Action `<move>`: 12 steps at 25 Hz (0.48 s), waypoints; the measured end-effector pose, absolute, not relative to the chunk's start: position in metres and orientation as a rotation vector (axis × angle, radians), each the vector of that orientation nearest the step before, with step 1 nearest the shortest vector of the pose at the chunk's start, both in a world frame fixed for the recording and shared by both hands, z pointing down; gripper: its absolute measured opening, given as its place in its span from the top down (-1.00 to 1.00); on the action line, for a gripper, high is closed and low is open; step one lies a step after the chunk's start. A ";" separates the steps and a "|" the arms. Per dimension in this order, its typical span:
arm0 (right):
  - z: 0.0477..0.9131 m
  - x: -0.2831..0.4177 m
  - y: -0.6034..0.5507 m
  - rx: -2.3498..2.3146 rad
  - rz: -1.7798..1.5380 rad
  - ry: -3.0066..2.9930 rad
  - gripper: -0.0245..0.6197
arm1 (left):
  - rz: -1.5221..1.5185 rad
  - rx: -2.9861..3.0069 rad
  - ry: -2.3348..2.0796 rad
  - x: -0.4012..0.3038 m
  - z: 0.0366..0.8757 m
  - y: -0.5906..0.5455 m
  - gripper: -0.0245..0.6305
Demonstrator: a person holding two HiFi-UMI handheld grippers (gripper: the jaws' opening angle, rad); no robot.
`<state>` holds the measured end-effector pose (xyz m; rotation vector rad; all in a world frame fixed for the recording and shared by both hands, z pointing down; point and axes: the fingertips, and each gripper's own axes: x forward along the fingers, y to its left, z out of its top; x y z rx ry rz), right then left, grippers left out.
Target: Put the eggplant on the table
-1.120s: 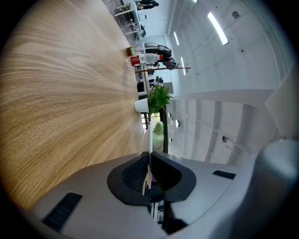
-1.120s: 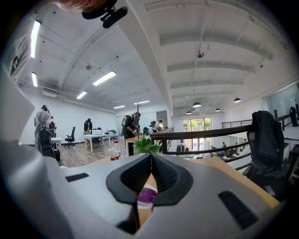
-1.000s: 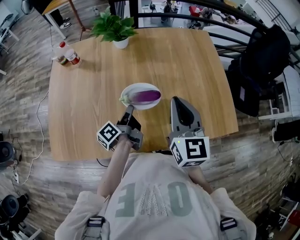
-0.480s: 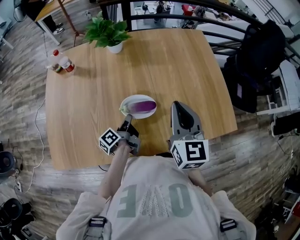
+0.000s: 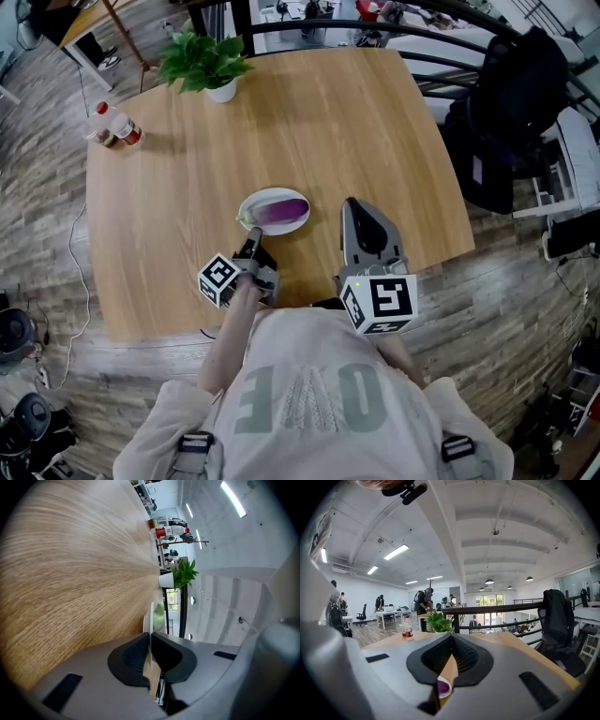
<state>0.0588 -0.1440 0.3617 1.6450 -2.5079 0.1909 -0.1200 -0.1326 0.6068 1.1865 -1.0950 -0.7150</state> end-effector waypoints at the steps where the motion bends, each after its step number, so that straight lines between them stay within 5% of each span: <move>1: 0.362 0.059 -0.144 1.647 0.193 -2.506 0.87 | -0.719 1.178 -1.093 -0.121 0.608 -0.133 0.86; 12: 0.367 0.064 -0.137 1.658 0.224 -2.494 0.87 | -0.737 1.079 -1.105 -0.121 0.615 -0.130 0.86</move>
